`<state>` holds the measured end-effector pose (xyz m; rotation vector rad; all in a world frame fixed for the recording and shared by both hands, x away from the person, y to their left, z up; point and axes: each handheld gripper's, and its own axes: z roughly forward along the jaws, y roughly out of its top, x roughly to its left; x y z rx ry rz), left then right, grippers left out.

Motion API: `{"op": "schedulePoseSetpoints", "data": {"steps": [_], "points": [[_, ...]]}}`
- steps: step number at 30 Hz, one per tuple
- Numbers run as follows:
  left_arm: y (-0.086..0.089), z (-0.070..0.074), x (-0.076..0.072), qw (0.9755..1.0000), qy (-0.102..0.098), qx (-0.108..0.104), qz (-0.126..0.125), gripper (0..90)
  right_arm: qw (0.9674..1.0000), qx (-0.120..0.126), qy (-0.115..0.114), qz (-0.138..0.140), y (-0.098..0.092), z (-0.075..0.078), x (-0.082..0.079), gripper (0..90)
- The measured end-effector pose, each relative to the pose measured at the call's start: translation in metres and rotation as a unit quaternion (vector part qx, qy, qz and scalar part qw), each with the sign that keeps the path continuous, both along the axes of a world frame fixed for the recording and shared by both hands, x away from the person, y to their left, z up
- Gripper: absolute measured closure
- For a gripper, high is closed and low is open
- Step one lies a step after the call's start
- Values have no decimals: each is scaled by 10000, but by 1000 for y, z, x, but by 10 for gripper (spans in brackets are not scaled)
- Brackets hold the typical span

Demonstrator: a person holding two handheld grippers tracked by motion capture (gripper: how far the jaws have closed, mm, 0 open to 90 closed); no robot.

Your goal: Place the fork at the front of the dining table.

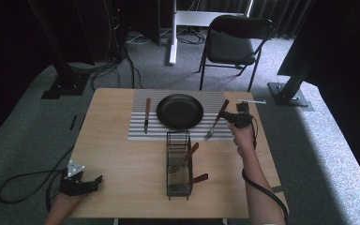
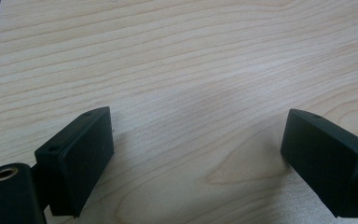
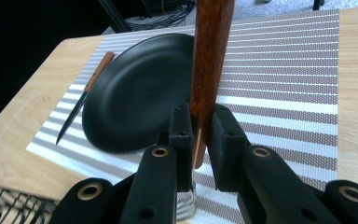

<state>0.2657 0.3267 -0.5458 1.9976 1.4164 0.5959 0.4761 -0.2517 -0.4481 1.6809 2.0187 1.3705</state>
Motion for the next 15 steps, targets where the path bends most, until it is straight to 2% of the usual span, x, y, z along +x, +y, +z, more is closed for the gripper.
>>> {"op": "schedulePoseSetpoints", "data": {"steps": [1,4,11,15], "points": [[0,0,0,10000,-2,1,-2,93,9999,21,115,-44,2,0,7,806],[0,0,0,10000,-2,0,0,92,9998,-47,210,-54,7,1,18,806],[0,0,0,10000,-2,3,-2,93,9984,-101,480,-291,19,-4,40,806],[0,0,0,10000,-1,2,-1,92,9951,-69,804,-565,26,-13,59,806]]}}
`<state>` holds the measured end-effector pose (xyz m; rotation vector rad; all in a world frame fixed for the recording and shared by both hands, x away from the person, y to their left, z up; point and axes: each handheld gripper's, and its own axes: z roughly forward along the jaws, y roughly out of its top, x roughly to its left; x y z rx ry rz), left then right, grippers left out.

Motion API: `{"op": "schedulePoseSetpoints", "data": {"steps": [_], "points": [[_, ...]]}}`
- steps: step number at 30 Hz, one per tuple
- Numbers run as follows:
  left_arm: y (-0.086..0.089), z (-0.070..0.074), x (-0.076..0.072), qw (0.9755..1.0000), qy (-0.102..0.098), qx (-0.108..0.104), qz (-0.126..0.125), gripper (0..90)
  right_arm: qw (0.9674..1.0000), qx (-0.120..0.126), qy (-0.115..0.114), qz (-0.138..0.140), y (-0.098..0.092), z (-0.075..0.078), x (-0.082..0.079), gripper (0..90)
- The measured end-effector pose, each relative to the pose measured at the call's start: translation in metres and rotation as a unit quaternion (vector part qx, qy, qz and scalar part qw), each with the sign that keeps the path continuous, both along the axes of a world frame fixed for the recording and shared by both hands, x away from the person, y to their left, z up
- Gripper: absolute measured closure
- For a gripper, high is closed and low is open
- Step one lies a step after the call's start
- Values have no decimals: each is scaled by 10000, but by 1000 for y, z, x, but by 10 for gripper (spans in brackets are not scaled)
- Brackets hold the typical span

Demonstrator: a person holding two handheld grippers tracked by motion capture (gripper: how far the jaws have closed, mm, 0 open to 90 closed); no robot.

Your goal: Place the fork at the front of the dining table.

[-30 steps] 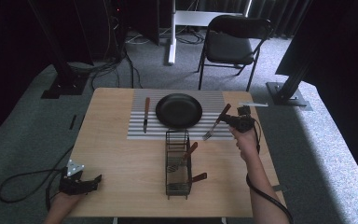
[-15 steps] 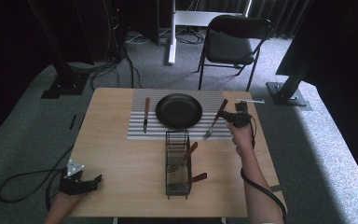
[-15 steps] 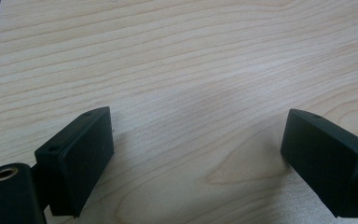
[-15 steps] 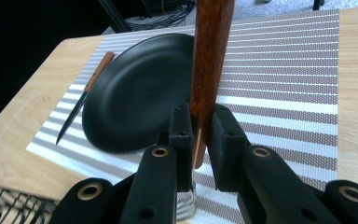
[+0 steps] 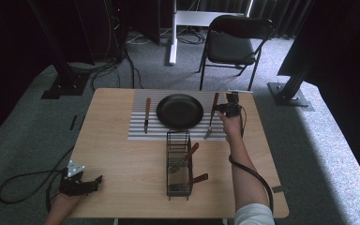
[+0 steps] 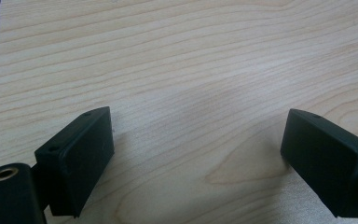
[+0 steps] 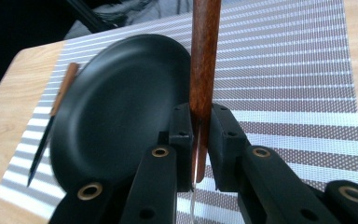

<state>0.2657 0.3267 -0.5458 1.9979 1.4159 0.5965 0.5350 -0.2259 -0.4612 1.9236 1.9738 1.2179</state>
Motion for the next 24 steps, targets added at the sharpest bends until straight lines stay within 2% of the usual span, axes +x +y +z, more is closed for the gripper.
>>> {"op": "schedulePoseSetpoints", "data": {"steps": [7,9,12,16,17,20,24], "points": [[0,0,0,10000,1,1,-1,93,9981,122,437,-422,5,-18,20,806],[0,0,0,10000,-1,2,-3,93,9975,131,488,-487,5,-21,23,806],[0,0,0,10000,0,-2,1,93,9954,145,681,-658,10,-34,33,805],[0,0,0,10000,0,-1,1,93,9945,109,764,-710,15,-44,38,806],[0,0,0,10000,1,0,0,93,9938,8,840,-726,20,-50,40,806],[0,0,0,10000,1,2,-2,93,9934,-83,899,-713,24,-59,41,806],[0,0,0,10000,1,3,-2,93,9934,11,832,-792,23,-61,40,798]]}}
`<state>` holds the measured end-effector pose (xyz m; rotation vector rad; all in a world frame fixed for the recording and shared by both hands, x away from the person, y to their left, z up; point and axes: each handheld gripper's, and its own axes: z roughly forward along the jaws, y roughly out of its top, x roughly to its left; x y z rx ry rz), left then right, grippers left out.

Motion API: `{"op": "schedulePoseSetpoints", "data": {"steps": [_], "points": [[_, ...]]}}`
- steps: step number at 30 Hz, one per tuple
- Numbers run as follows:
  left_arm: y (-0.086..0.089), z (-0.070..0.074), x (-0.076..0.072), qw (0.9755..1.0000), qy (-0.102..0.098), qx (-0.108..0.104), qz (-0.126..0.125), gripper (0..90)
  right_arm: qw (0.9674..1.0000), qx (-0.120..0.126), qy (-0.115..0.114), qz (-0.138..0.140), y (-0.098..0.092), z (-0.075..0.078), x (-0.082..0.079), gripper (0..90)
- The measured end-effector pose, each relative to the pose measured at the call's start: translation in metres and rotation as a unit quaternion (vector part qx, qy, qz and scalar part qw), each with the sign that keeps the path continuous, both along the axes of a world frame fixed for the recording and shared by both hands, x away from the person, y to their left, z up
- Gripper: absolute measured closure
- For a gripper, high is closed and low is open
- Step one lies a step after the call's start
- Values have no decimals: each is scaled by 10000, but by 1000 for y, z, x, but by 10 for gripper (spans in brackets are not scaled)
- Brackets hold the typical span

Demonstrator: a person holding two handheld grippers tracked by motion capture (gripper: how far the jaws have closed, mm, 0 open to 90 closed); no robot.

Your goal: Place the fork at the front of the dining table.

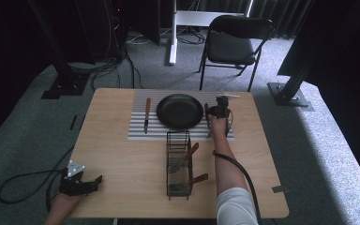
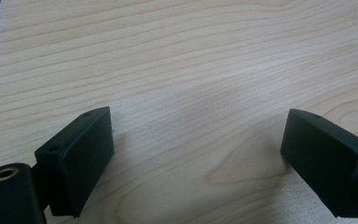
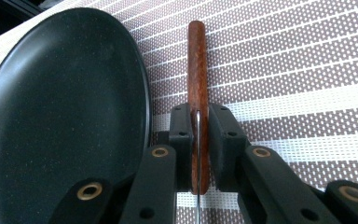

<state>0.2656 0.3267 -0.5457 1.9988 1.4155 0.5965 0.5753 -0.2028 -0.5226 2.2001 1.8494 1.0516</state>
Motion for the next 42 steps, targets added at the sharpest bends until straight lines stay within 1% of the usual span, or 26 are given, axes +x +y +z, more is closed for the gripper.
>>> {"op": "schedulePoseSetpoints", "data": {"steps": [2,3,5,7,8,9,10,12,15,17,19,21,22,23,25,26,27,28,30,34,35,36,39,40,41,42], "points": [[0,0,0,10000,-1,0,0,92,9999,-139,-38,-16,0,1,-1,744],[0,0,0,10000,-3,-1,0,92,9999,-168,-37,5,0,0,-2,727],[0,0,0,10000,0,1,-1,93,9999,-124,-73,-18,-3,1,-5,722],[0,0,0,10000,-1,-3,2,93,9999,-61,-116,-5,-4,5,-9,692],[0,0,0,10000,-1,-3,2,92,9998,-78,-156,25,-4,9,-12,684],[0,0,0,10000,-1,-3,2,92,9997,-152,-185,65,-4,12,-15,679],[0,0,0,10000,-1,-3,2,93,9996,-184,-182,131,-4,15,-19,679],[0,0,0,10000,-2,-3,2,92,9991,-298,-187,237,-2,19,-28,671],[0,0,0,10000,-3,-3,2,93,9970,-638,-172,407,1,21,-46,662],[0,0,0,10000,-3,-3,3,93,9961,-684,-172,530,0,20,-59,662],[0,0,0,10000,-2,-2,2,93,9947,-831,-194,578,-1,19,-72,662],[0,0,0,10000,-2,-3,2,93,9945,-807,-249,624,-3,18,-85,648],[0,0,0,10000,0,-3,3,93,9941,-839,-275,627,-3,18,-92,617],[0,0,0,10000,-1,-3,3,93,9935,-876,-324,648,-3,18,-98,614],[0,0,0,10000,0,-1,2,93,9915,-1034,-374,696,-2,16,-110,603],[0,0,0,10000,0,-2,2,93,9914,-1027,-368,730,-2,14,-115,585],[0,0,0,10000,0,-2,2,93,9914,-1027,-368,730,-2,14,-115,585],[0,0,0,10000,-1,-3,4,93,9914,-1020,-366,729,-1,12,-120,570],[0,0,0,10000,-3,-2,2,93,9905,-1077,-373,769,0,7,-128,537],[0,0,0,10000,-1,-2,3,93,9902,-1102,-376,777,2,1,-131,520],[0,0,0,10000,-1,-2,3,93,9899,-1128,-350,784,5,0,-129,546],[0,0,0,10000,-1,-2,3,93,9899,-1128,-350,784,5,0,-129,546],[0,0,0,10000,-2,-2,2,93,9881,-1279,-352,779,12,-1,-126,601],[0,0,0,10000,-2,-2,2,93,9881,-1279,-352,779,12,-1,-126,601],[0,0,0,10000,-2,-2,3,93,9864,-1441,-334,712,17,-1,-121,645],[0,0,0,10000,-1,-2,3,93,9864,-1456,-329,685,18,-1,-120,664]]}}
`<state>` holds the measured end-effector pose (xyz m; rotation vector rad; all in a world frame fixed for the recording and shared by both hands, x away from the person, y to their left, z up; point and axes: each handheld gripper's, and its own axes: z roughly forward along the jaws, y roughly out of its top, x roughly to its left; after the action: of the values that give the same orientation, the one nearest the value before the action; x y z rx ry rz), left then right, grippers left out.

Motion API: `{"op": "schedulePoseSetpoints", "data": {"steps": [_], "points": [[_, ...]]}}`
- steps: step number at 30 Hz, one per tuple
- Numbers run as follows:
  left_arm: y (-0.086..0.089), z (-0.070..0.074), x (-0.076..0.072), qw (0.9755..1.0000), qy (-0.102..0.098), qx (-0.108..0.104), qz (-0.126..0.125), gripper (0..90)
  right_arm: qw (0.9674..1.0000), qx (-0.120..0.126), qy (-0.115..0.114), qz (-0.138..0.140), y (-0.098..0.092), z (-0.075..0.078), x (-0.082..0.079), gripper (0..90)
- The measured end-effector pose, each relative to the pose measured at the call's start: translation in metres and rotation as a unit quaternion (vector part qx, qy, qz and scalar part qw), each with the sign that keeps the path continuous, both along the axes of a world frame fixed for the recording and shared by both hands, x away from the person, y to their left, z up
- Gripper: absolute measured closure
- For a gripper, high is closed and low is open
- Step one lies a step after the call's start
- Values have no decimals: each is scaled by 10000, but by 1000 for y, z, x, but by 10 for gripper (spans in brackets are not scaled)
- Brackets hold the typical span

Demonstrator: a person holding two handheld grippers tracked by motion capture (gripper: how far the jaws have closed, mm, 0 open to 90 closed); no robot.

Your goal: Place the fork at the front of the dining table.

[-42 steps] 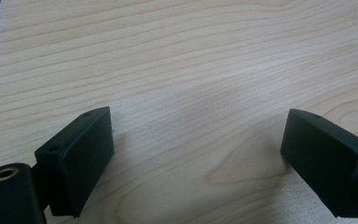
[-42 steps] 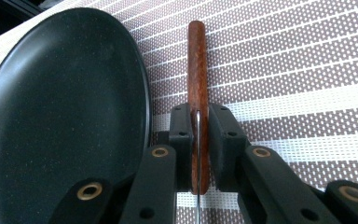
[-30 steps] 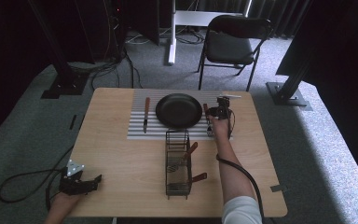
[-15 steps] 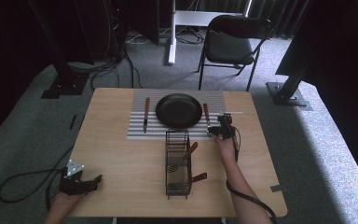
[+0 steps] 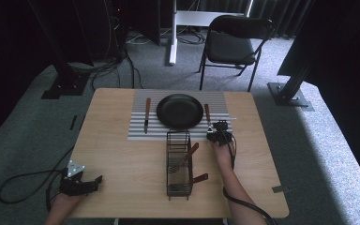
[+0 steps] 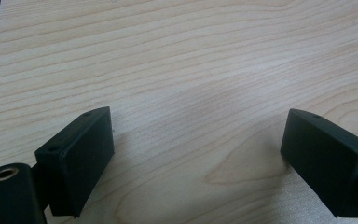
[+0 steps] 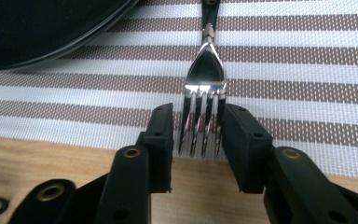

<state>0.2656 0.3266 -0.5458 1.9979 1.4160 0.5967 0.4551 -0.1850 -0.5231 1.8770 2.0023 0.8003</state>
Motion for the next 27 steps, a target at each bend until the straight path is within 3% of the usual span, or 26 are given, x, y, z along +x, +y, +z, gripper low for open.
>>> {"op": "schedulePoseSetpoints", "data": {"steps": [16,20,25,27], "points": [[0,0,0,10000,0,-1,-1,93,9989,-163,-50,-434,8,0,19,681],[0,0,0,10000,-1,0,-2,93,9996,-124,-52,-264,10,0,18,598],[0,0,0,10000,-1,0,-1,93,9999,47,-124,-38,8,-2,13,589],[0,0,0,10000,-1,0,-1,93,9999,8,-149,-39,7,-1,12,549]]}}
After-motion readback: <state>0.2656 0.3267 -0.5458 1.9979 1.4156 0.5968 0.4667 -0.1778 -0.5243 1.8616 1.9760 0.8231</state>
